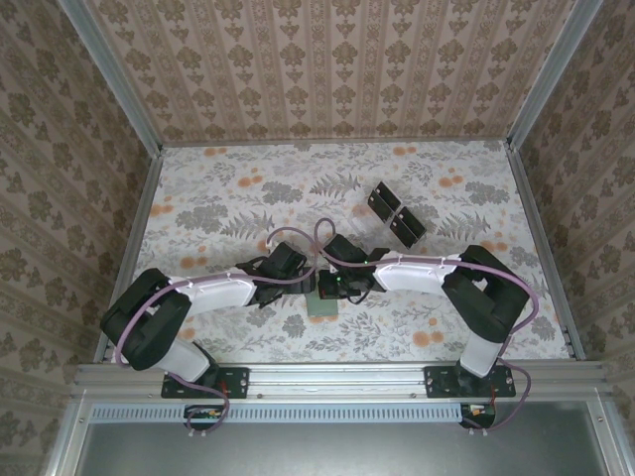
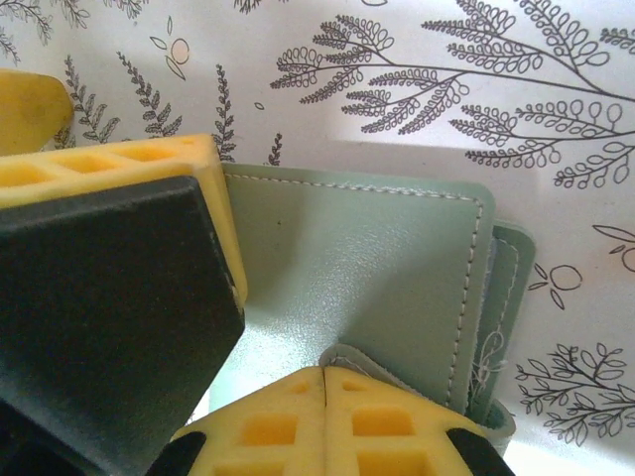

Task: Put the credit cards into the card holder
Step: Close the button on the card holder, then reset both arms

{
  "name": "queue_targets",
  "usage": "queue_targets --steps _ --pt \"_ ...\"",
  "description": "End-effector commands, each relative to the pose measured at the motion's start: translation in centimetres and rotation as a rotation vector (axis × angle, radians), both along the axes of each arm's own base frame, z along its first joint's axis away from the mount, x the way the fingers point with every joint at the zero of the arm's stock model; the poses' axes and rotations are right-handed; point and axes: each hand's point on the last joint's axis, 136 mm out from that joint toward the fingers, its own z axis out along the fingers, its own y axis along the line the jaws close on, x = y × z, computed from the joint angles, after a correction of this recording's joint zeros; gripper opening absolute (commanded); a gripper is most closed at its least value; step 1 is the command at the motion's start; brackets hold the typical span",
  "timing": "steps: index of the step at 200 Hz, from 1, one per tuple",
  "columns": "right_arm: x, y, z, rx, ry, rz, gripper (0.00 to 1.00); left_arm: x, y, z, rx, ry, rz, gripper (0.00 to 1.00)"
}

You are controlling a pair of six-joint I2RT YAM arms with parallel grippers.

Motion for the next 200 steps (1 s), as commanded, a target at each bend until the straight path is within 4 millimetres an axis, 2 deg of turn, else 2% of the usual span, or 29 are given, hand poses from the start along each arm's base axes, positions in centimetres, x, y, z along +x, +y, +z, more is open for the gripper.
queue_targets --steps 1,29,48,76,97,126,147,162,173,178,186,200 --pt "-3.3 -4.5 -5.5 -0.236 0.141 0.007 0.0 -1.7 1.4 -2.7 0.036 0.099 0.021 1.0" --pt "-3.1 -3.4 -4.4 -0.203 0.124 0.019 0.0 -1.6 1.3 -2.5 0.031 0.095 0.02 1.0" --pt "-2.4 -2.4 -2.6 -0.154 0.094 0.021 0.12 -1.4 1.3 -1.9 0.033 0.088 0.022 1.0" --pt "-1.1 -0.2 1.5 -0.043 0.027 0.034 0.27 -0.6 1.6 -0.5 0.028 0.065 0.032 1.0" --pt "-0.2 1.4 4.9 0.038 -0.027 0.051 0.36 0.6 2.0 1.3 0.019 0.029 0.045 1.0" --pt "0.8 1.9 9.6 0.111 -0.105 0.052 0.46 2.4 3.2 4.4 -0.002 -0.035 0.076 1.0" --pt "1.3 0.6 12.3 0.127 -0.152 0.033 0.53 3.7 4.8 7.0 -0.022 -0.086 0.112 1.0" --pt "1.8 -1.6 13.9 0.123 -0.193 -0.006 0.57 4.4 5.9 8.9 -0.039 -0.131 0.133 1.0" --pt "2.5 -3.8 14.8 0.113 -0.223 -0.052 0.62 5.0 6.9 10.4 -0.049 -0.175 0.15 1.0" --pt "2.6 -5.0 16.0 0.123 -0.254 -0.073 0.63 5.2 7.3 11.2 -0.055 -0.198 0.158 1.0" --pt "3.0 -7.0 16.8 0.111 -0.288 -0.118 0.68 5.6 8.0 12.2 -0.061 -0.236 0.169 1.0" --pt "3.9 -10.9 18.3 0.075 -0.361 -0.197 0.71 6.2 9.5 14.0 -0.068 -0.311 0.195 1.0"
